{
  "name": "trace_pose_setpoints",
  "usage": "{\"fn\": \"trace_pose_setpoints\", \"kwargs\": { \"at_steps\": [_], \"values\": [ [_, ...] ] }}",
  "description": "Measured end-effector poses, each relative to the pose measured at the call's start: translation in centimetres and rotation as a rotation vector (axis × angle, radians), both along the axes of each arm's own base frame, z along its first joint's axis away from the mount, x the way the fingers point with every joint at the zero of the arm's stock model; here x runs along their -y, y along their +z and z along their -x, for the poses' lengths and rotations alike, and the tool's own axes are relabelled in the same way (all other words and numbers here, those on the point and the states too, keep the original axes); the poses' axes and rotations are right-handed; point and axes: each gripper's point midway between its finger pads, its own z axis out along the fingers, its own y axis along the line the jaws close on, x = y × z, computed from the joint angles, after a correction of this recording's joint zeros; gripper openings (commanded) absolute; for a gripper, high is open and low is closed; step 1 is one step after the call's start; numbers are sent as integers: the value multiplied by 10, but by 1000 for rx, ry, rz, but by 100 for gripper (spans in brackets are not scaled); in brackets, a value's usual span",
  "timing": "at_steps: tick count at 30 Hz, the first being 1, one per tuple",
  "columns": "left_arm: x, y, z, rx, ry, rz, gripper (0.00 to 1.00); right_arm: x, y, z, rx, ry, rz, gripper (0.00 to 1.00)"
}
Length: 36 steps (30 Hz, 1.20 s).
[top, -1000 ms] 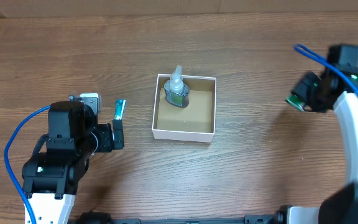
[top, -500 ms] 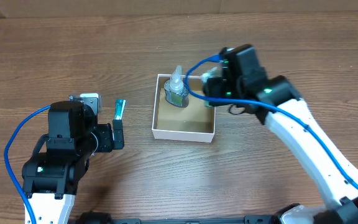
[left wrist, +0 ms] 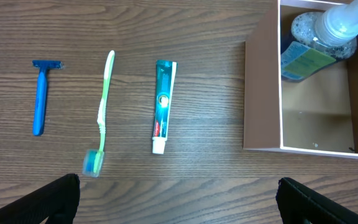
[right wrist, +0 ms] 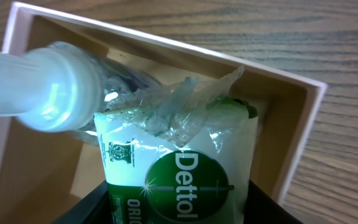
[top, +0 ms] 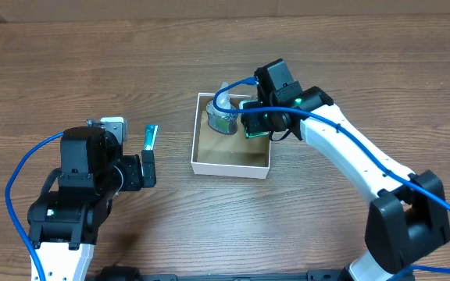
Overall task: Pack container
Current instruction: 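Carry the Dettol soap into the box beside the bottle and release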
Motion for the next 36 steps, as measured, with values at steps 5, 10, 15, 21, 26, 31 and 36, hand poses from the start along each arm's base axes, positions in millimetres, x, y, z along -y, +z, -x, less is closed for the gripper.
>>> {"fn": "trace_pose_setpoints", "kwargs": {
  "at_steps": [5,10,15,21,26,31,36],
  "values": [
    [0,0,0,0,0,0,100,-2,-3,-4,6,-1,-3,52],
    [0,0,0,0,0,0,100,-3,-1,-7,18,-7,-13,75],
    [0,0,0,0,0,0,100,-4,-1,-8,26,-4,-16,78],
    [0,0,0,0,0,0,100,-4,-1,-8,24,-4,-15,75],
    [0,0,0,0,0,0,100,2,-3,3,-18,-4,8,72],
    [0,0,0,-2,0,0,100,12,30,22,-14,-5,10,61],
    [0,0,1,-3,0,0,100,24,89,65,-12,20,-47,30]
  ]
}}
